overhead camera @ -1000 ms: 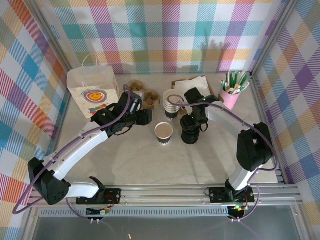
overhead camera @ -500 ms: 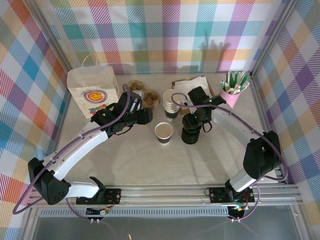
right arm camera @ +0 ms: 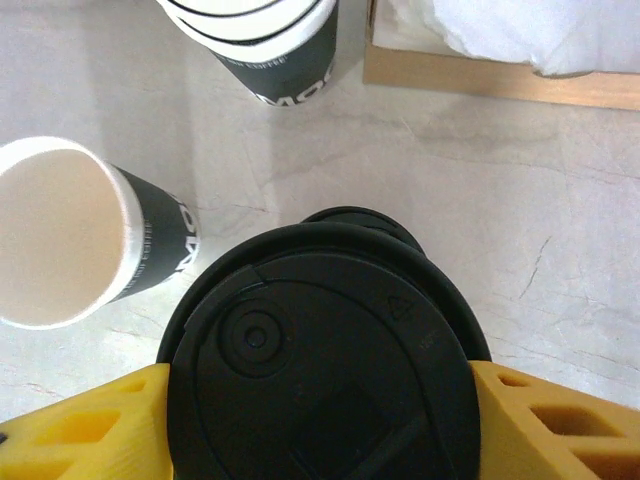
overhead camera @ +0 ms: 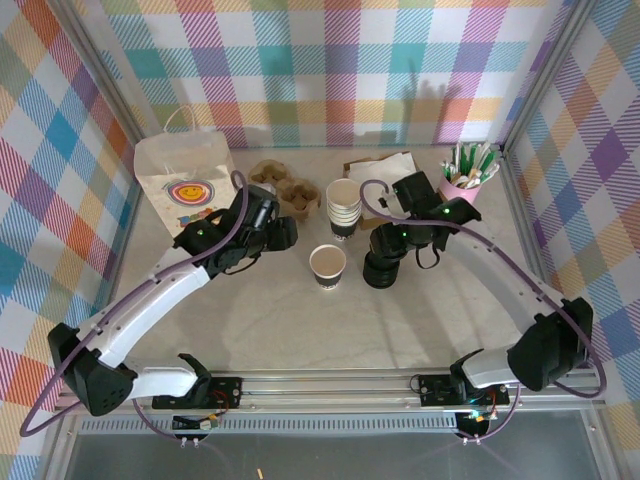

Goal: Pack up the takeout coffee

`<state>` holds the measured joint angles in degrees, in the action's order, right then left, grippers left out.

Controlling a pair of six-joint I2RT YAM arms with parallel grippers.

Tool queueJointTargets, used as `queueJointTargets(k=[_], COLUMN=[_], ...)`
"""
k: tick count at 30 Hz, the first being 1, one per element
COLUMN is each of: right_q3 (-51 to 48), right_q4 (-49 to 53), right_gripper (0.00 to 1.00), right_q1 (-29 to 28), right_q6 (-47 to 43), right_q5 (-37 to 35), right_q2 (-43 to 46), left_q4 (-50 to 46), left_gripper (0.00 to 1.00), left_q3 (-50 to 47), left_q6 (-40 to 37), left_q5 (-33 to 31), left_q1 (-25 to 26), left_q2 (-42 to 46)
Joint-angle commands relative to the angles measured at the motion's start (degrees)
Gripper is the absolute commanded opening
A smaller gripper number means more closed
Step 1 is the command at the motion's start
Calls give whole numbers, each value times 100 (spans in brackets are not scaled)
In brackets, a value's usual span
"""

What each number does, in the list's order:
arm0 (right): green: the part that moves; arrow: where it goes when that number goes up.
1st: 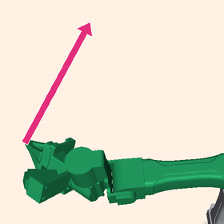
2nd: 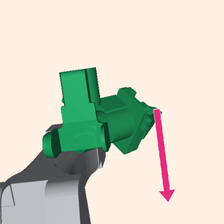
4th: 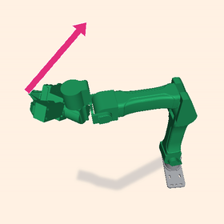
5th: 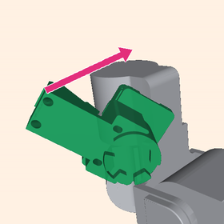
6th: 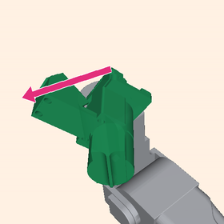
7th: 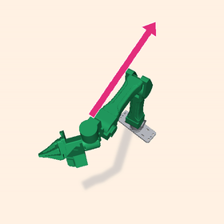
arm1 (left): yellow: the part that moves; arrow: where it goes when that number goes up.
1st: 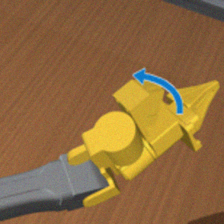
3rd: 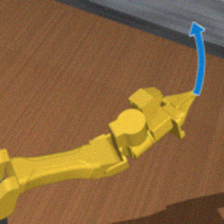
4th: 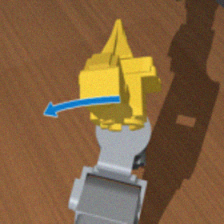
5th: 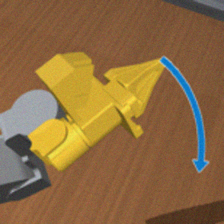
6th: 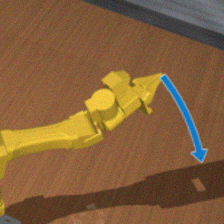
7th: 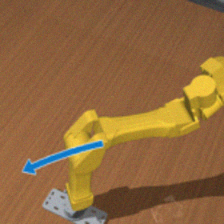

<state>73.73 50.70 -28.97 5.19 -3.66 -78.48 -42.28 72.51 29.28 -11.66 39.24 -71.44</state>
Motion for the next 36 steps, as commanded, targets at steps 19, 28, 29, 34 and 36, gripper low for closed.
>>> queueJointTargets(k=[19,28,29,34,36], right_q3=[253,342,365,449,481], right_q4=[-674,-1051,-1070,-1177,-1211], right_gripper=[59,59,59,59,59], right_q1=[-897,-1215,-1231,-1327,-1356], right_q6=[-323,-481,-506,-624,-666], right_q5=[863,806,799,746,736], right_q2=[-15,-607,-675,-976,-1082], left_q4=[-595,-713,-715,-719,-720], left_gripper=[59,58,59,59,59], left_q3=[-159,-363,-390,-448,-457], left_q6=[646,656,660,668,661], left_q5=[78,10,10,21,32], left_q1=[-46,-101,-119,-169,-190], left_q2=[24,333,358,429,446])
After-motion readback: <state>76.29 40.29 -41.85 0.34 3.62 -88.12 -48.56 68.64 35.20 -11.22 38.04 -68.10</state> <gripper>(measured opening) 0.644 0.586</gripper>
